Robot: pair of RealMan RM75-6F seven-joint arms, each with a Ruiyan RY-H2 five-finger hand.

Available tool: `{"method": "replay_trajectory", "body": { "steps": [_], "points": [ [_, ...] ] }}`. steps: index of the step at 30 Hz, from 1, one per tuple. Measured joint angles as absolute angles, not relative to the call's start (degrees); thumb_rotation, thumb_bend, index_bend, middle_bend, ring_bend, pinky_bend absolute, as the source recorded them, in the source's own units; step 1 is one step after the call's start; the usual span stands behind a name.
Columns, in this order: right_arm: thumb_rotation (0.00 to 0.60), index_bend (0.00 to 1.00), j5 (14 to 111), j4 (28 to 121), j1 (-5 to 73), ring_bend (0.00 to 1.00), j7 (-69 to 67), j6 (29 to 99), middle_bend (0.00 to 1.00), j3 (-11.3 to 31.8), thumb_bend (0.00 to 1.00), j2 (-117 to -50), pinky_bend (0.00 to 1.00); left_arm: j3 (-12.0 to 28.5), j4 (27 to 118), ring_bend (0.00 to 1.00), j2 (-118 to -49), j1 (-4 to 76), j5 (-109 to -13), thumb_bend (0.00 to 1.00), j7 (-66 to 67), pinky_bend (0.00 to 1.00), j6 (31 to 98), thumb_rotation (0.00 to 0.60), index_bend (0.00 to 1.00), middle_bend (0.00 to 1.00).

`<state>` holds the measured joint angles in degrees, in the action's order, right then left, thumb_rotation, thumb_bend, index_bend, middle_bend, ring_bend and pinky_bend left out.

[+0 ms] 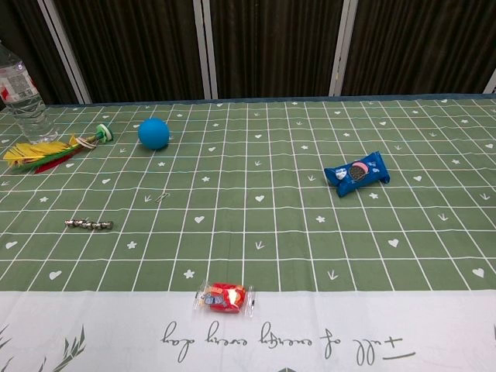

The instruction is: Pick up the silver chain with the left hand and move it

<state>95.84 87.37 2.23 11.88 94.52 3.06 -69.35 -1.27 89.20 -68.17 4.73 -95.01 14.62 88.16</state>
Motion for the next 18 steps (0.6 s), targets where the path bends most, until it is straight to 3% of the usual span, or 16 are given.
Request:
{"method": "replay_trajectory", "body": {
  "steps": [18],
  "points": [
    [0.6,0.12,94.4,88.7,2.1,0.0,12.8,93.1,0.0,2.9,0.05,-68.6,0.16,-1.3,90.9,0.0,-67.7,5.0,-93.1,0.04,15.1,0.0,86.0,0.6,0.0,0.0]
  ]
}}
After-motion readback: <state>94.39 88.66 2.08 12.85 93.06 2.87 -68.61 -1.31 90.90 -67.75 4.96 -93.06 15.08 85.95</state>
